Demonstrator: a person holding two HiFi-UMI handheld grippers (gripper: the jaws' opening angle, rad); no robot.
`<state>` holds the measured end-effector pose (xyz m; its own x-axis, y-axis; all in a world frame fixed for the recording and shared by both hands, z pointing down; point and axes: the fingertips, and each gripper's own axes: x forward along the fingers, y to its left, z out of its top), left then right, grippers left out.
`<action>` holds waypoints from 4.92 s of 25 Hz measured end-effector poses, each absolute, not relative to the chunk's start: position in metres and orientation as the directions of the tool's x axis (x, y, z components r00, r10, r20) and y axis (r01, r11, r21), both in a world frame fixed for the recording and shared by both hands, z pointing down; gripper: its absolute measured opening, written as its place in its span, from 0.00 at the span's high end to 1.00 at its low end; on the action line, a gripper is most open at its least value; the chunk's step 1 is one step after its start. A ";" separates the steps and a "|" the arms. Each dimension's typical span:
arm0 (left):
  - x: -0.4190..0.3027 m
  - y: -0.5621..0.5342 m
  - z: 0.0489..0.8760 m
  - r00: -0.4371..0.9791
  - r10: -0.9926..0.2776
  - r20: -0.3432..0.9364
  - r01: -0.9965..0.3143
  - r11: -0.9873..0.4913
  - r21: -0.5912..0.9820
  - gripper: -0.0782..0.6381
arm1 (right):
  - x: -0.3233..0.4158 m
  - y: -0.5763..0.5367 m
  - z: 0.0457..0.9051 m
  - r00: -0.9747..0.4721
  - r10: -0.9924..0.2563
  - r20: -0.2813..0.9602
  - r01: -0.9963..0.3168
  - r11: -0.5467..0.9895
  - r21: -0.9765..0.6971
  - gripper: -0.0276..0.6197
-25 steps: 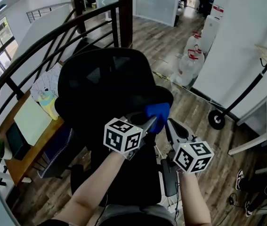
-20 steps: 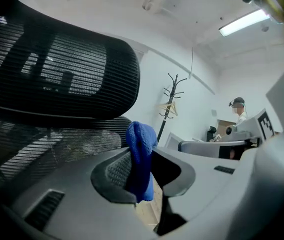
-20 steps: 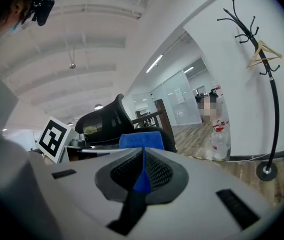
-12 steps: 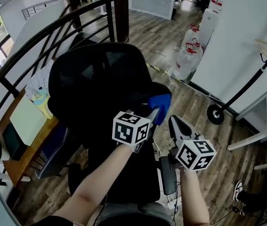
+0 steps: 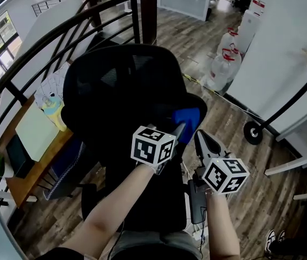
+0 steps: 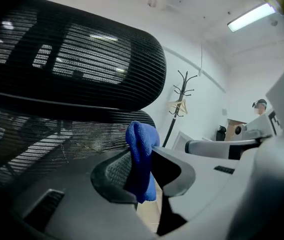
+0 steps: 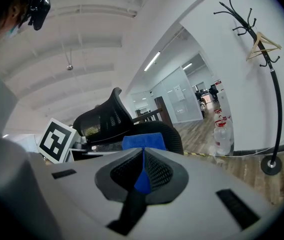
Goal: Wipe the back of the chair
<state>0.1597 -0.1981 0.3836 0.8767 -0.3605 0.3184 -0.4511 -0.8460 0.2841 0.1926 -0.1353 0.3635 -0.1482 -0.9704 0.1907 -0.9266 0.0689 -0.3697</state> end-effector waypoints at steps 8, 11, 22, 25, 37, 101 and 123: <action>0.132 -0.212 0.382 0.863 -0.396 0.313 -0.486 -0.821 0.300 0.76 | 0.173 -0.148 0.367 -0.184 -0.965 0.187 -0.912 0.096 -0.398 0.91; 0.121 -0.218 0.381 0.856 -0.411 0.313 -0.499 -0.814 0.297 0.76 | 0.161 -0.155 0.366 -0.205 -0.961 0.185 -0.910 0.117 -0.397 0.91; 0.073 -0.234 0.380 0.826 -0.473 0.307 -0.556 -0.772 0.308 0.76 | 0.110 -0.178 0.363 -0.287 -0.939 0.189 -0.901 0.198 -0.385 0.91; 0.060 -0.238 0.380 0.816 -0.489 0.309 -0.572 -0.762 0.305 0.76 | 0.096 -0.184 0.363 -0.310 -0.931 0.193 -0.899 0.221 -0.378 0.91; 0.000 -0.257 0.379 0.764 -0.567 0.308 -0.644 -0.700 0.308 0.76 | 0.045 -0.208 0.361 -0.397 -0.895 0.204 -0.881 0.308 -0.360 0.91; -0.052 -0.217 0.371 0.741 -0.606 0.289 -0.671 -0.683 0.290 0.76 | 0.025 -0.192 0.399 -0.447 -0.859 0.249 -0.851 0.323 -0.415 0.91; 0.164 -0.160 0.456 0.879 -0.268 0.396 -0.435 -0.790 0.432 0.76 | 0.206 -0.127 0.438 -0.140 -0.935 0.326 -0.900 -0.018 -0.436 0.91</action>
<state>0.1636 -0.1601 0.4558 0.8786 -0.2677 0.3956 -0.4351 -0.7902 0.4317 0.2063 -0.1266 0.4383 -0.1396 -0.9350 0.3261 -0.8999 -0.0176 -0.4358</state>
